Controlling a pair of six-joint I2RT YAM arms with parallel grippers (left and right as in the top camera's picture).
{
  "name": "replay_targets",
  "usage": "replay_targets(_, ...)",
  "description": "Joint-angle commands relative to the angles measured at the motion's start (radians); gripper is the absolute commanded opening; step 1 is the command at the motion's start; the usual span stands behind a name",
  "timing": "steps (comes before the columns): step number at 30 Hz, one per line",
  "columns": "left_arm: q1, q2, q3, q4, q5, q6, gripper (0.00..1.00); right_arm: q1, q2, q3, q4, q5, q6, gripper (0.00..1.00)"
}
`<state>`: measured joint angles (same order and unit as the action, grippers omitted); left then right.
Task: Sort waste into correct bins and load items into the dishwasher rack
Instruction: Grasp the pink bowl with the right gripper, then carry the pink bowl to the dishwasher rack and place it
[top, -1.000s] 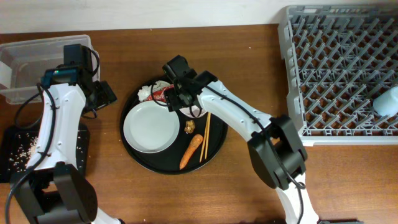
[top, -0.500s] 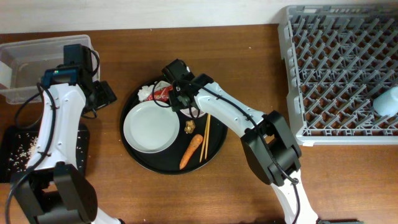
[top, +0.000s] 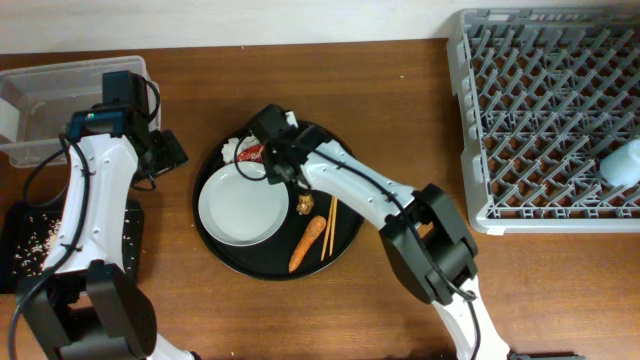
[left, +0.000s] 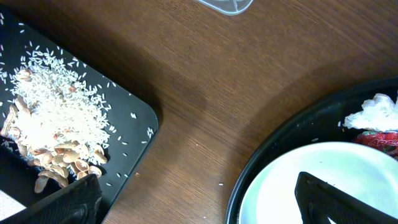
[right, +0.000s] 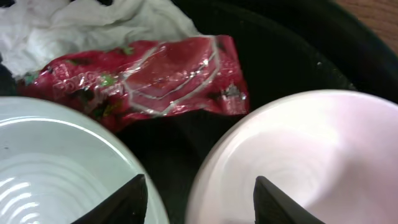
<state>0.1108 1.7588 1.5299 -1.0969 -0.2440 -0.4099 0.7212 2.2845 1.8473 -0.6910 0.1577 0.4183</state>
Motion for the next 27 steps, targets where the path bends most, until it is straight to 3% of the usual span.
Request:
replay_targets(1,0.003,0.003,0.01,0.0,-0.008,-0.012,0.99,0.005,0.013,-0.003,0.0,0.064,0.036,0.52)
replay_targets(23,0.003,0.003,0.01,0.0,-0.007,-0.012,0.99,0.004,0.04,-0.007,0.015,0.083,0.036,0.5)
replay_targets(27,0.003,0.003,0.01,0.0,-0.007,-0.012,0.99,0.004,0.04,-0.007,0.015,0.083,0.036,0.43)
